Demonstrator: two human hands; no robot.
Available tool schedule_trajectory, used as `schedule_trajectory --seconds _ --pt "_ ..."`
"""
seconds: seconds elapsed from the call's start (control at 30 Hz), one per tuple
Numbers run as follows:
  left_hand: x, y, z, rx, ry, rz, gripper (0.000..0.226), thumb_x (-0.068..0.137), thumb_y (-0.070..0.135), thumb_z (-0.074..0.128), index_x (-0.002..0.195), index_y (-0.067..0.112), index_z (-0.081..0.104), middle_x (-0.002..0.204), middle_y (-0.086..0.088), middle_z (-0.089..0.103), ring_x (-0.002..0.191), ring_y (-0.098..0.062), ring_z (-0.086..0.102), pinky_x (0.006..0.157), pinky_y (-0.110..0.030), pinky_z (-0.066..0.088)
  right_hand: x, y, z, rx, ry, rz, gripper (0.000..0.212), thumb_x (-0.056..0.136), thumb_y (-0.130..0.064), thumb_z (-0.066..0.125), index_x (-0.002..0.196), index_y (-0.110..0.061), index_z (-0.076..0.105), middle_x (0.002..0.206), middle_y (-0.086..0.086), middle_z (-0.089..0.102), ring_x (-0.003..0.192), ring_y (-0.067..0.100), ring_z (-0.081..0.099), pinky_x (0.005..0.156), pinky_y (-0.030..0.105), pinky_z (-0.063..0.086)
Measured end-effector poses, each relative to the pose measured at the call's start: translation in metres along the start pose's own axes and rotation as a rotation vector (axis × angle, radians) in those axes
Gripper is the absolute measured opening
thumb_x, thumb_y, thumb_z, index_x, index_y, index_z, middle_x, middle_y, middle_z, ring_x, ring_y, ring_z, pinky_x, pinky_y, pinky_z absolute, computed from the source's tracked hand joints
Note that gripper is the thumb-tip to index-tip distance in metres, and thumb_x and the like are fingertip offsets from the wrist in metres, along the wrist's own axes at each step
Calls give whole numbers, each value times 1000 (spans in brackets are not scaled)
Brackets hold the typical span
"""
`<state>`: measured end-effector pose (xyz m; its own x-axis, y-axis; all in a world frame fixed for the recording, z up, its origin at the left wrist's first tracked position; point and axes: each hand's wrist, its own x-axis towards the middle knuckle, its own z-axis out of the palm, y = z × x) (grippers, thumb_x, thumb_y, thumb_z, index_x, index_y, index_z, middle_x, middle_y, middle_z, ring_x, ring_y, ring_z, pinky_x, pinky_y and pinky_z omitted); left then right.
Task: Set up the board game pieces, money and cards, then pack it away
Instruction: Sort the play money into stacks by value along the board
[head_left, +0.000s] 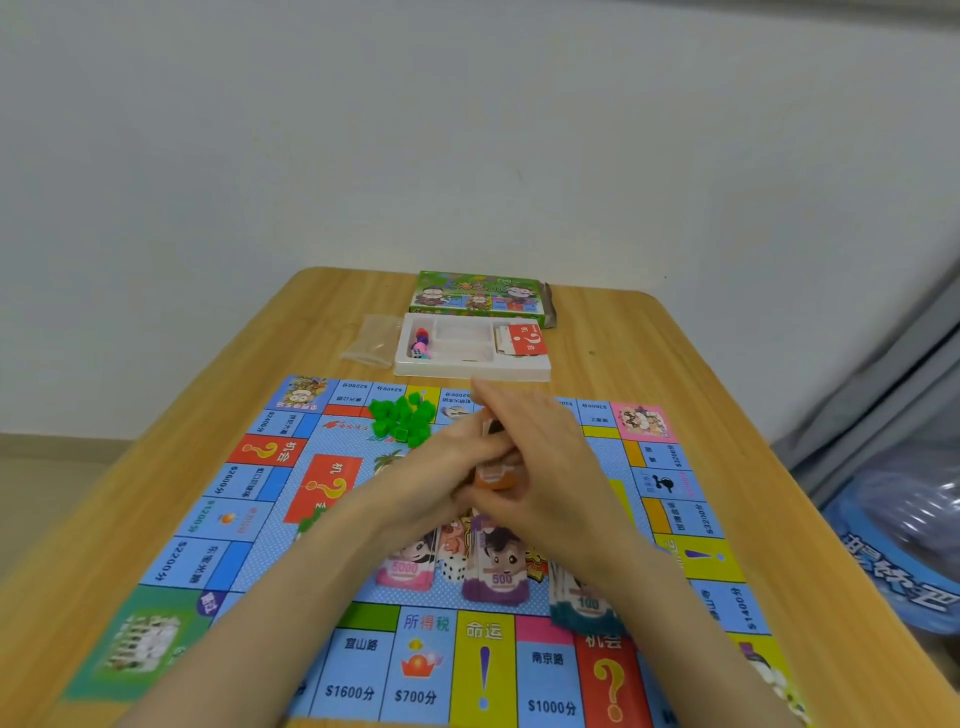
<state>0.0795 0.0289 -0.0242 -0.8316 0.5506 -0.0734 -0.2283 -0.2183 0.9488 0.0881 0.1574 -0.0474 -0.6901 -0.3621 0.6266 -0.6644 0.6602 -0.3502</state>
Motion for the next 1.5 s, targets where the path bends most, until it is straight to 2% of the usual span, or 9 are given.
schedule_trajectory --seconds 0.13,0.3,0.47,0.63,0.83,1.1,1.23,1.4,1.5 --pt "-2 2 -1 153 -32 6 9 94 1 45 99 3 52 67 -7 53 61 -15 52 59 -25 42 -2 5 0 -6 -92 -103 78 70 -28 75 139 -20 38 140 3 44 126 17 41 103 46 39" --pt "-3 2 -4 201 -28 5 8 94 0 48 89 6 50 59 -2 42 55 -11 42 55 -24 34 -3 0 -3 61 -43 -46 59 75 -30 53 134 -23 46 136 1 48 123 17 47 96 35 47" --pt "-5 7 -8 191 -78 32 11 91 -3 49 93 8 51 69 -9 48 58 -12 50 55 -24 38 0 -4 -5 40 -1 -119 54 77 -27 56 130 -28 44 135 -4 39 123 14 44 100 20 39" --pt "-7 15 -14 264 -111 21 19 89 -10 47 95 7 49 66 -6 48 57 -10 51 53 -19 41 4 -10 -3 -16 3 -141 63 76 -25 70 134 -26 44 141 0 39 128 15 41 104 26 39" --pt "-15 30 -22 177 -34 101 17 94 -8 40 89 7 48 73 -11 46 66 -15 51 56 -18 42 21 -29 2 6 43 -133 51 82 -28 57 132 -20 47 140 7 42 128 14 42 103 21 38" --pt "-35 64 -50 226 -15 103 27 89 -16 41 80 10 41 60 -4 27 41 -5 39 43 -13 38 57 -69 18 100 80 16 59 69 -10 76 124 -7 54 117 3 55 104 8 49 92 7 36" --pt "-58 60 -75 126 31 66 36 90 -16 39 63 8 42 45 -2 38 36 -4 45 38 -13 38 63 -91 39 105 -28 11 58 75 -20 74 128 -10 51 120 0 52 108 9 46 93 10 34" --pt "-79 50 -103 20 68 -50 10 79 2 61 84 4 53 61 -9 48 53 -10 51 48 -17 46 59 -109 67 147 -94 52 58 80 -23 70 133 -14 48 126 -3 48 115 7 42 99 11 31" --pt "-84 51 -122 149 92 -76 34 83 18 69 109 -1 58 92 -15 63 82 -20 63 68 -24 54 59 -113 72 270 -83 183 50 78 -23 72 124 -21 54 110 -9 52 100 0 45 85 2 32"
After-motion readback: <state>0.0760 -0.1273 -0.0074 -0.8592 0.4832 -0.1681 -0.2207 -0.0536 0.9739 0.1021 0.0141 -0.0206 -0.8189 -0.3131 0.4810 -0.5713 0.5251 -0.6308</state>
